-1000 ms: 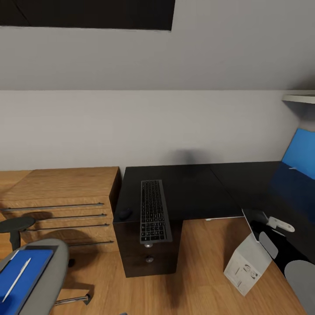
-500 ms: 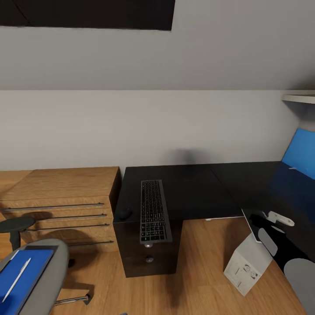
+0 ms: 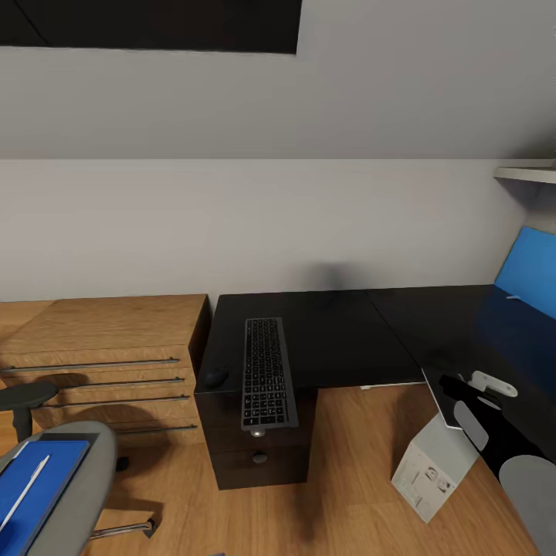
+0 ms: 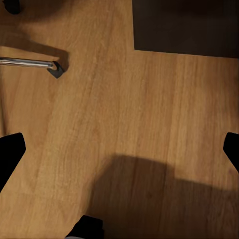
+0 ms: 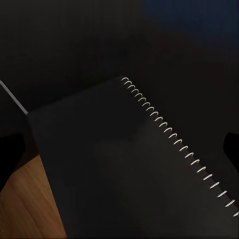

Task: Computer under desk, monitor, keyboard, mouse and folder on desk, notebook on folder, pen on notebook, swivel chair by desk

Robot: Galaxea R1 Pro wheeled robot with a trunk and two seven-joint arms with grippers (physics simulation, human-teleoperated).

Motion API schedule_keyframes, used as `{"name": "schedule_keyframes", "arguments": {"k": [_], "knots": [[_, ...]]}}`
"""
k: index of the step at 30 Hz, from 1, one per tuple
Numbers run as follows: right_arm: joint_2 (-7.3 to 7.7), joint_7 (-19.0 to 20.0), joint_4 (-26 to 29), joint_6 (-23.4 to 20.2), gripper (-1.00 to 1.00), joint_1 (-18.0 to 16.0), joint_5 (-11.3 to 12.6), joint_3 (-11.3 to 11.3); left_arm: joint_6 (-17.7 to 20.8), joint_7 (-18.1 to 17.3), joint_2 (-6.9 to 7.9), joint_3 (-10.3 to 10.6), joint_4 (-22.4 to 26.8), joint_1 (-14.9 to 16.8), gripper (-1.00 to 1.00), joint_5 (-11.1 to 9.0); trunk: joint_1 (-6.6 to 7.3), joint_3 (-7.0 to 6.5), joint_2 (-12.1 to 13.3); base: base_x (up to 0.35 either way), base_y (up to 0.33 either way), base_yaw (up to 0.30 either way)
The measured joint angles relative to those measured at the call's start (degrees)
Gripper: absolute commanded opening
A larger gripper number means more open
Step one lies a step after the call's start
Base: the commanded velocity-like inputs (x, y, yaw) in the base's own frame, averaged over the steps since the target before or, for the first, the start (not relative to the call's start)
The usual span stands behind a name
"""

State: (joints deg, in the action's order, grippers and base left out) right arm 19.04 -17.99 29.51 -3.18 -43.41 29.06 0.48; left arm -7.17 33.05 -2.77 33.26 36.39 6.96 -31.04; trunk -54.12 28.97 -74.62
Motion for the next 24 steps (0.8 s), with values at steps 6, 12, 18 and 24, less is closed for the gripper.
{"name": "schedule_keyframes", "arguments": {"k": [6, 12, 18, 24], "knots": [[-0.08, -0.1, 0.0, 0.0, 1.0, 0.0, -0.1, 0.1, 0.0, 0.0, -0.05, 0.0, 0.0, 0.0, 1.0, 0.0, 0.01, 0.0, 0.0, 0.056, -0.07, 0.0], [-0.08, 0.1, 0.0, 0.0, 1.0, 0.0, -0.2, 0.1, 0.1, 0.1, -0.02, 0.0, -0.2, 0.0, 1.0, 0.0, 0.0, 0.0, 0.0, 0.085, -0.132, 0.0], [-0.08, 0.2, -0.2, -0.1, 1.0, 0.0, -0.2, 0.1, 0.1, 0.0, 0.0, 0.0, -0.2, 0.0, 1.0, 0.0, 0.0, 0.0, 0.0, 0.009, -0.013, 0.0], [-0.08, 0.3, -0.2, 0.0, 1.0, 0.0, -0.2, 0.0, 0.0, 0.0, 0.0, 0.0, -0.2, 0.0, 1.0, 0.0, 0.02, 0.0, 0.0, 0.128, -0.028, 0.0]]}}
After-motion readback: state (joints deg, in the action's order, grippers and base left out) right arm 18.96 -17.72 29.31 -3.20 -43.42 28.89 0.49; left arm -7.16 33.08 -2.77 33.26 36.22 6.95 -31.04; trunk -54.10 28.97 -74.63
